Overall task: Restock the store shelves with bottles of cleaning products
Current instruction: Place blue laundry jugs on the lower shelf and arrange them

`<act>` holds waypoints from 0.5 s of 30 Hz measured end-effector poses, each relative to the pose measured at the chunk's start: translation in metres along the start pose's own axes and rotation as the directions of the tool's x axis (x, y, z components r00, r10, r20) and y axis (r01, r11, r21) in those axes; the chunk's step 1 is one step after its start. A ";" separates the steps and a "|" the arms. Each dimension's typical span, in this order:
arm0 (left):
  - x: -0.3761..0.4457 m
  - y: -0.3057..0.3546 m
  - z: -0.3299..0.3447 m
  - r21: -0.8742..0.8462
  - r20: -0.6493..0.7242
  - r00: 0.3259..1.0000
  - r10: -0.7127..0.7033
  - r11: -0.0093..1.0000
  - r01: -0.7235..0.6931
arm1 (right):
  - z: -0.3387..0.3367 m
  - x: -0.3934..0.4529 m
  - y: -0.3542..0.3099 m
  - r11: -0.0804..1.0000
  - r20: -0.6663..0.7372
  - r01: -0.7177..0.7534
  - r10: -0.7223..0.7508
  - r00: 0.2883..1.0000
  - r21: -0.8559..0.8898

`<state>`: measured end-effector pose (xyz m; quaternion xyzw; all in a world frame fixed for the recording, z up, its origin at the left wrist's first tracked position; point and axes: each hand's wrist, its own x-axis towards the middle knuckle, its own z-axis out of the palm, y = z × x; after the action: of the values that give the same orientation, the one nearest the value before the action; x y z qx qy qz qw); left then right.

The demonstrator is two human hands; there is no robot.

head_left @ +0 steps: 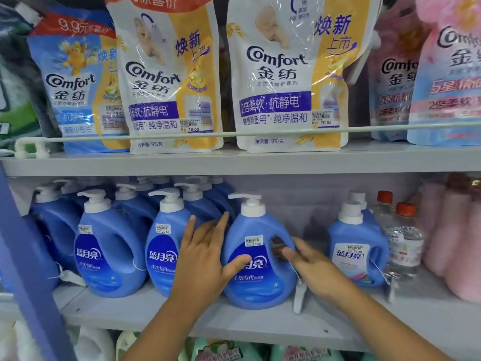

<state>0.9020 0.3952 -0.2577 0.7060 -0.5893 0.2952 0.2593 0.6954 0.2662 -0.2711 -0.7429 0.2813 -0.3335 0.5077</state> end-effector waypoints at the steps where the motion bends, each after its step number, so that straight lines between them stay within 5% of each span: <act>1: -0.001 0.002 0.003 -0.011 -0.021 1.000 0.000 1.000 0.000 | 0.002 -0.001 0.001 1.000 -0.005 0.003 -0.003 1.000 -0.022; 8: -0.021 0.044 0.007 -0.328 -0.250 0.942 -0.226 0.935 0.137 | -0.012 -0.024 0.022 0.985 0.159 0.063 -0.037 0.987 -0.162; 11: -0.033 0.099 0.007 -0.343 -0.446 0.881 -0.156 0.939 -0.007 | -0.041 -0.043 0.025 0.975 0.092 0.105 -0.088 0.992 -0.198; 13: -0.028 0.133 0.012 -0.462 -0.391 0.917 -0.080 0.878 -0.121 | -0.066 -0.057 0.021 0.976 0.000 0.098 -0.100 0.995 -0.196; 15: -0.018 0.162 0.020 -0.633 -0.213 0.974 -0.081 0.771 -0.075 | -0.092 -0.070 0.015 0.974 -0.118 0.113 -0.138 0.983 -0.199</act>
<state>0.7422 0.3654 -0.2816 0.5386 -0.6194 0.1568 0.5493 0.5791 0.2625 -0.2764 -0.7811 0.2971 -0.3844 0.3923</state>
